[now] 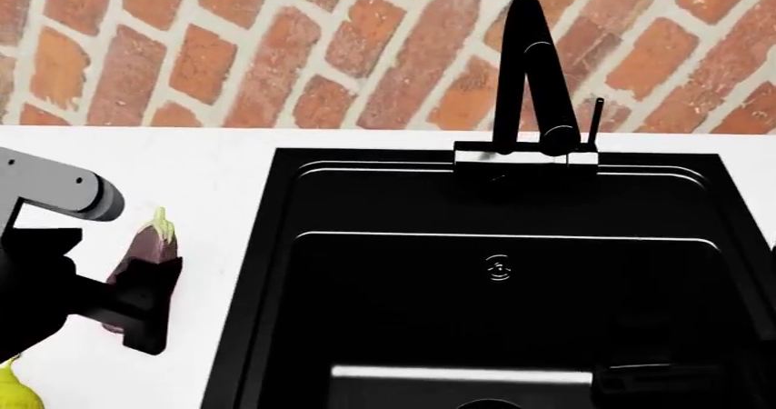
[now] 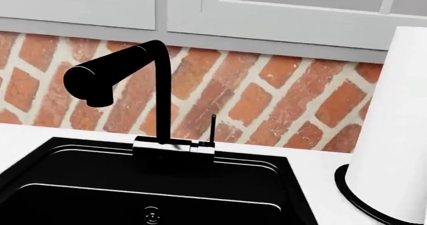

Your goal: There is a mixed pile of frozen fruits and vegetables on the counter. Locate all the frozen vegetables and place the items in a bowl on the counter. Take all the frozen fruits and defrost them in a running sink.

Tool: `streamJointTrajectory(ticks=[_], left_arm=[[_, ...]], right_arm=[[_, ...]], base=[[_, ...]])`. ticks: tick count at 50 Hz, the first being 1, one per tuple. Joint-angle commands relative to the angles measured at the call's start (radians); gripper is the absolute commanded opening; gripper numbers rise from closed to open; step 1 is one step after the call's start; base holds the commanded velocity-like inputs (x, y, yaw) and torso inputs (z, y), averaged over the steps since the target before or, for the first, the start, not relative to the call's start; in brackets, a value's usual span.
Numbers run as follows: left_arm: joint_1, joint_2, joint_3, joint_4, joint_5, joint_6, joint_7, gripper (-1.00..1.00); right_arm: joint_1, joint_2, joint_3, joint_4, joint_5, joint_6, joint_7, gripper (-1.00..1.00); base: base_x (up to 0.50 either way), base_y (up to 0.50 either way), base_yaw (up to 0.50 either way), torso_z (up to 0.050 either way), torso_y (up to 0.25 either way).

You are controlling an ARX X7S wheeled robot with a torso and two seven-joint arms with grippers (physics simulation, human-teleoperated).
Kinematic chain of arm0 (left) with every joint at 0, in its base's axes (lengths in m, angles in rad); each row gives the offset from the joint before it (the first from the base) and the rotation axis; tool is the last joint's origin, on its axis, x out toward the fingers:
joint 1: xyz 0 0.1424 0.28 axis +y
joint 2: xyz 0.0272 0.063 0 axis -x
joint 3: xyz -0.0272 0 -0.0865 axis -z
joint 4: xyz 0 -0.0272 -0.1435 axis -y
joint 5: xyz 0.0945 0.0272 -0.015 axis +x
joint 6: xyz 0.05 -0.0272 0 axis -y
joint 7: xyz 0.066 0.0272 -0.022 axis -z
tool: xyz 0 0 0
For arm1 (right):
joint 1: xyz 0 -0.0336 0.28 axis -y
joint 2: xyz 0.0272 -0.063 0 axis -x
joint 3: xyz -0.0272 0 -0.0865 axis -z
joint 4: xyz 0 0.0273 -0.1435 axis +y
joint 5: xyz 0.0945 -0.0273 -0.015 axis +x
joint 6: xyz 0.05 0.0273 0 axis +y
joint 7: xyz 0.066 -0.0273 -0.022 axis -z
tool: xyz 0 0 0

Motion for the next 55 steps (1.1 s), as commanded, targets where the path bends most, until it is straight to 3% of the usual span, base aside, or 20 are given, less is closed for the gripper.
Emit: streamJointTrajectory(ticks=[1, 33, 46, 47, 55], left_arm=[[-0.015, -0.009, 0.09, -0.116, 0.051, 0.038, 0.054, 1.0], [-0.029, 0.005, 0.245, -0.343, 0.193, 0.194, 0.162, 1.0], [-0.014, 0.006, 0.25, -0.313, 0.166, 0.168, 0.161, 1.0], [-0.016, 0.008, 0.249, -0.305, 0.161, 0.158, 0.152, -1.0], [-0.028, 0.006, 0.244, -0.296, 0.161, 0.151, 0.135, -1.0]], right_arm=[[0.001, -0.002, -0.011, 0.013, 0.004, 0.008, -0.001, 1.0], [-0.03, 0.013, 0.012, 0.013, 0.014, 0.006, -0.004, 1.0], [-0.043, 0.005, 0.006, 0.024, 0.0, -0.001, -0.014, 1.0], [-0.044, 0.006, 0.006, 0.023, 0.001, -0.001, -0.014, 1.0], [-0.052, 0.005, 0.013, 0.024, 0.001, -0.006, -0.015, 1.0]], base=[[0.0, 0.0, 0.0, 0.0, 0.0], [0.0, 0.0, 0.0, 0.0, 0.0], [0.0, 0.0, 0.0, 0.0, 0.0], [0.0, 0.0, 0.0, 0.0, 0.0], [0.0, 0.0, 0.0, 0.0, 0.0]])
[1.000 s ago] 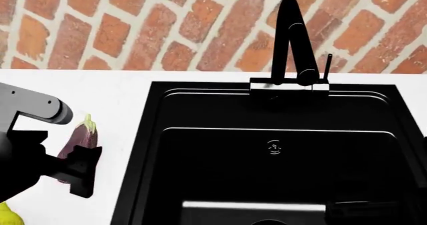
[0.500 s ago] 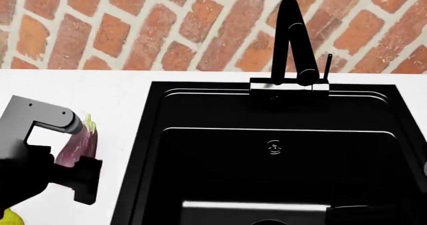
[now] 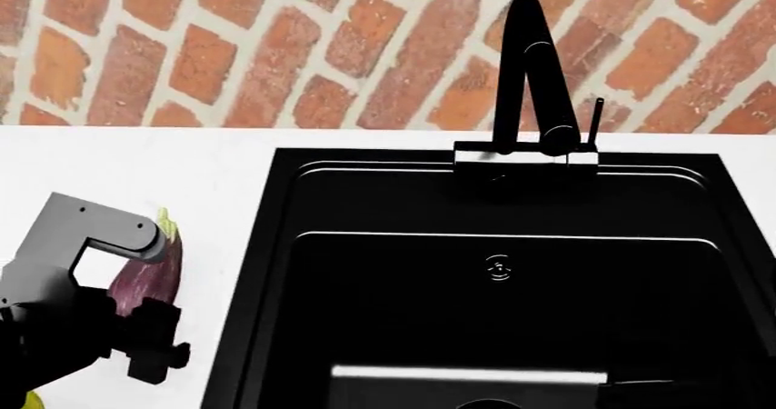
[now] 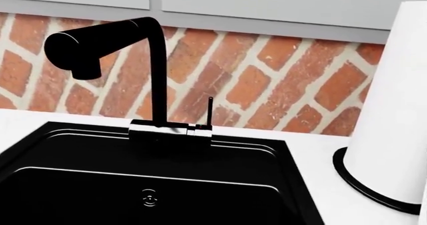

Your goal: There is a mixed pile of frozen fruits and vegetables on the counter. Locate all the frozen vegetables and place the items in a bowl on the counter. Take all the frozen fruits and defrost them in a running sink.

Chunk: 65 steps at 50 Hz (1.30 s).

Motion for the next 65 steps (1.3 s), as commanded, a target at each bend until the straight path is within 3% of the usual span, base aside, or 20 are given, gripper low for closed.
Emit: streamJointTrajectory(ticks=[1, 10, 15, 22, 26, 32, 48, 65], left_arm=[[-0.012, 0.002, -0.016, 0.025, -0.02, -0.018, -0.035, -1.0], [-0.045, -0.007, -0.11, 0.179, -0.112, -0.109, -0.128, -1.0], [0.002, -0.018, -0.188, 0.291, -0.183, -0.145, -0.192, -1.0], [0.046, -0.041, -0.454, 0.472, -0.503, -0.293, -0.39, -1.0], [0.049, -0.074, -0.509, 0.499, -0.671, -0.306, -0.507, -1.0], [0.119, -0.082, -0.505, 0.542, -0.691, -0.265, -0.515, -1.0], [0.126, -0.099, -0.486, 0.565, -0.76, -0.221, -0.558, -1.0], [0.12, -0.114, -0.458, 0.57, -0.765, -0.188, -0.556, -1.0]], right_arm=[[-0.015, -0.002, 0.007, 0.003, -0.004, -0.008, -0.004, 1.0], [-0.017, -0.005, 0.009, 0.006, -0.005, -0.014, -0.01, 1.0], [-0.053, -0.009, 0.042, -0.008, -0.005, -0.044, -0.028, 1.0], [-0.098, -0.003, 0.083, -0.021, 0.016, -0.046, -0.017, 1.0], [-0.106, 0.003, 0.11, -0.036, 0.04, -0.048, -0.008, 1.0], [-0.071, 0.004, 0.081, -0.021, 0.069, -0.013, 0.028, 1.0], [-0.111, 0.02, 0.124, -0.058, 0.061, -0.017, 0.049, 1.0], [-0.133, 0.016, 0.148, -0.066, 0.067, -0.027, 0.046, 1.0]], base=[[0.0, 0.0, 0.0, 0.0, 0.0], [0.0, 0.0, 0.0, 0.0, 0.0], [0.0, 0.0, 0.0, 0.0, 0.0], [0.0, 0.0, 0.0, 0.0, 0.001], [0.0, 0.0, 0.0, 0.0, 0.0], [0.0, 0.0, 0.0, 0.0, 0.0], [-0.42, 0.0, 0.0, 0.0, 0.0], [-0.01, -0.49, 0.0, 0.0, 0.0]])
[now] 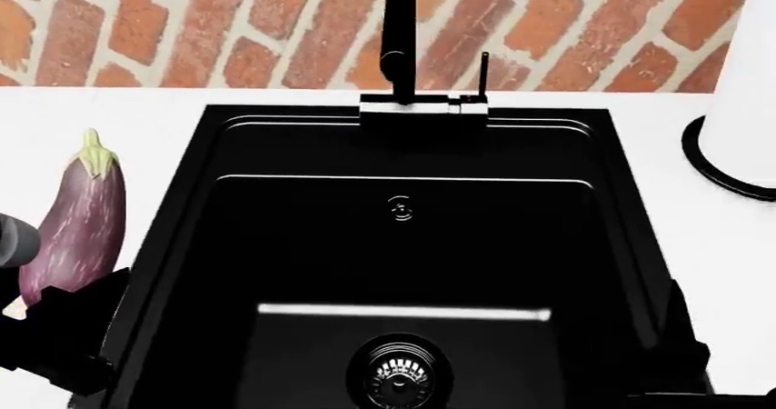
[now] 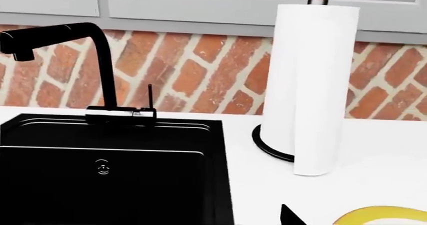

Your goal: There is a mixed pile of frozen fruits and vegetables on the counter. Locate all the frozen vegetables and place the items in a bowl on the counter. Take all the frozen fruits and defrost them in a running sink.

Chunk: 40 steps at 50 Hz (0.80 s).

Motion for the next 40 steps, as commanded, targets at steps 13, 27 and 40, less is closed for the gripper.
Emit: streamJointTrajectory(ticks=[13, 27, 40], left_arm=[[0.028, -0.012, 0.029, 0.007, 0.046, 0.052, 0.043, -1.0], [0.041, -0.024, 0.037, 0.015, 0.046, 0.074, 0.064, -1.0], [0.028, -0.028, 0.058, 0.023, 0.02, 0.081, 0.048, -1.0]], right_arm=[[-0.034, -0.008, 0.023, -0.005, -0.013, -0.014, -0.008, 1.0], [-0.026, -0.01, 0.019, -0.005, -0.008, -0.012, -0.002, 1.0], [-0.014, -0.013, -0.004, 0.004, -0.015, -0.008, -0.009, 1.0]], base=[[0.0, -0.5, 0.0, 0.0, 0.0], [0.0, -0.5, 0.0, 0.0, 0.0], [0.0, -0.5, 0.0, 0.0, 0.001]])
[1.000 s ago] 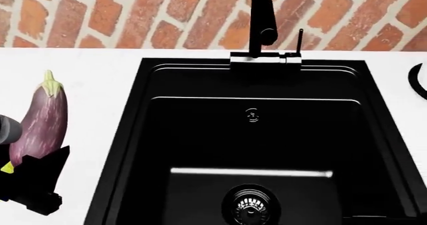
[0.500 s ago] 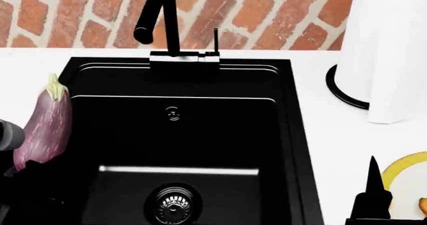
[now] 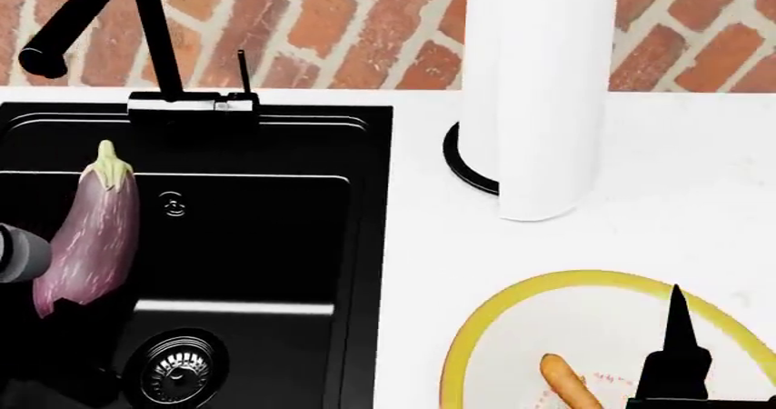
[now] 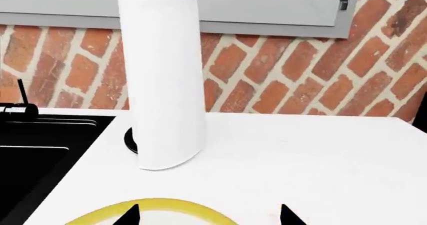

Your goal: There is a mixed pile of frozen fruits and vegetables on the counter. Locate all the frozen vegetables and place the items in a bowl on the counter. Take all the frozen fruits and defrost them in a running sink.

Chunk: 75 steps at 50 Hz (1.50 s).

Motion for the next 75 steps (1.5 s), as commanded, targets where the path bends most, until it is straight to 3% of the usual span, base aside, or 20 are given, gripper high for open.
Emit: streamJointTrajectory(ticks=[1, 24, 58, 75], left_arm=[[-0.007, -0.006, 0.014, 0.005, -0.02, 0.015, -0.009, -1.0], [-0.009, -0.008, 0.046, 0.023, -0.047, 0.036, -0.018, -1.0], [-0.151, 0.155, 0.303, 0.007, -0.184, 0.007, -0.09, -1.0], [-0.138, 0.239, 0.396, -0.023, -0.042, 0.006, 0.015, -1.0]], right_arm=[[0.009, -0.002, -0.015, 0.006, -0.002, 0.004, -0.003, 1.0], [0.041, 0.0, -0.057, 0.013, -0.02, 0.016, -0.004, 1.0], [0.022, -0.025, -0.067, 0.025, -0.063, -0.017, -0.033, 1.0], [0.029, -0.025, -0.075, 0.028, -0.058, -0.012, -0.032, 1.0]], base=[[0.0, -0.5, 0.0, 0.0, 0.0], [0.0, -0.5, 0.0, 0.0, 0.0], [0.0, 0.0, 0.0, 0.0, 0.0], [0.0, 0.0, 0.0, 0.0, 0.001]])
